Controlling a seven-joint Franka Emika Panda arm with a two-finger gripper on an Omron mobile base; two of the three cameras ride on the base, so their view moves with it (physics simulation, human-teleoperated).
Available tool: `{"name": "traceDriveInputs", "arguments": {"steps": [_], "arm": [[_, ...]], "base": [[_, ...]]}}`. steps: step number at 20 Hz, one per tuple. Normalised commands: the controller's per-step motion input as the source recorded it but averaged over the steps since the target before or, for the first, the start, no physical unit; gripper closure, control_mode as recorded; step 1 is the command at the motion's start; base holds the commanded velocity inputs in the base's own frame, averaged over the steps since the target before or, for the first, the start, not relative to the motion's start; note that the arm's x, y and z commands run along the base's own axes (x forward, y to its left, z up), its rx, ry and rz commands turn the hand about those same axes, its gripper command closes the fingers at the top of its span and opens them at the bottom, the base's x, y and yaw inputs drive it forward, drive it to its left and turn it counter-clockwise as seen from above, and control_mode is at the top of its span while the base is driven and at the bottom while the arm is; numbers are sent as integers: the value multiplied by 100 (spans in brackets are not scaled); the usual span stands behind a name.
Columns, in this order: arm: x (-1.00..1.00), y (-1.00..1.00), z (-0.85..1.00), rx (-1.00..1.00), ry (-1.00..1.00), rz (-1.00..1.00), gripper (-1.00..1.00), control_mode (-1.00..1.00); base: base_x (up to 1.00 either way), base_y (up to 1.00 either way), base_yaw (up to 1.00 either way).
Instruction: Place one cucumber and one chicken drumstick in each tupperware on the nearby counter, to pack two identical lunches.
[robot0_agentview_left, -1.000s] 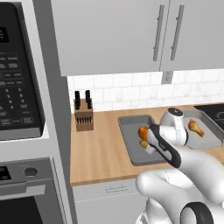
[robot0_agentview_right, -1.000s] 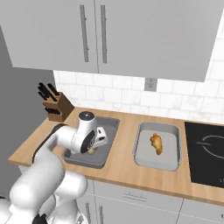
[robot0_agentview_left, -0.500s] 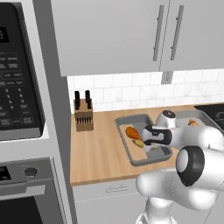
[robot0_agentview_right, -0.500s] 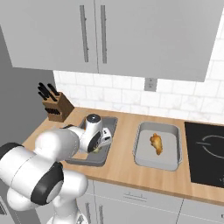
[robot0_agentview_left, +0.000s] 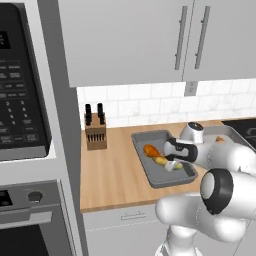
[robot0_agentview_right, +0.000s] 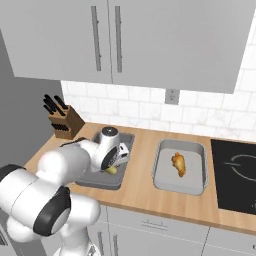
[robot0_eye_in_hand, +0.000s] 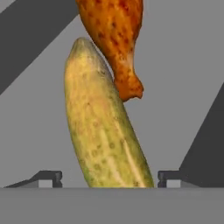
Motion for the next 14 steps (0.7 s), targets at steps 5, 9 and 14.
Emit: {"name": "traceDriveInputs", "arguments": {"steps": [5,9,14], "arm": [[-71,0,35,0,-34,0,-100,-100],[-78,7,90,9,-36,0,-100,-100],[-85,8,95,19,-21,-9,-100,-100]], "base": [[0,0,0],[0,0,0],[0,0,0]]}}
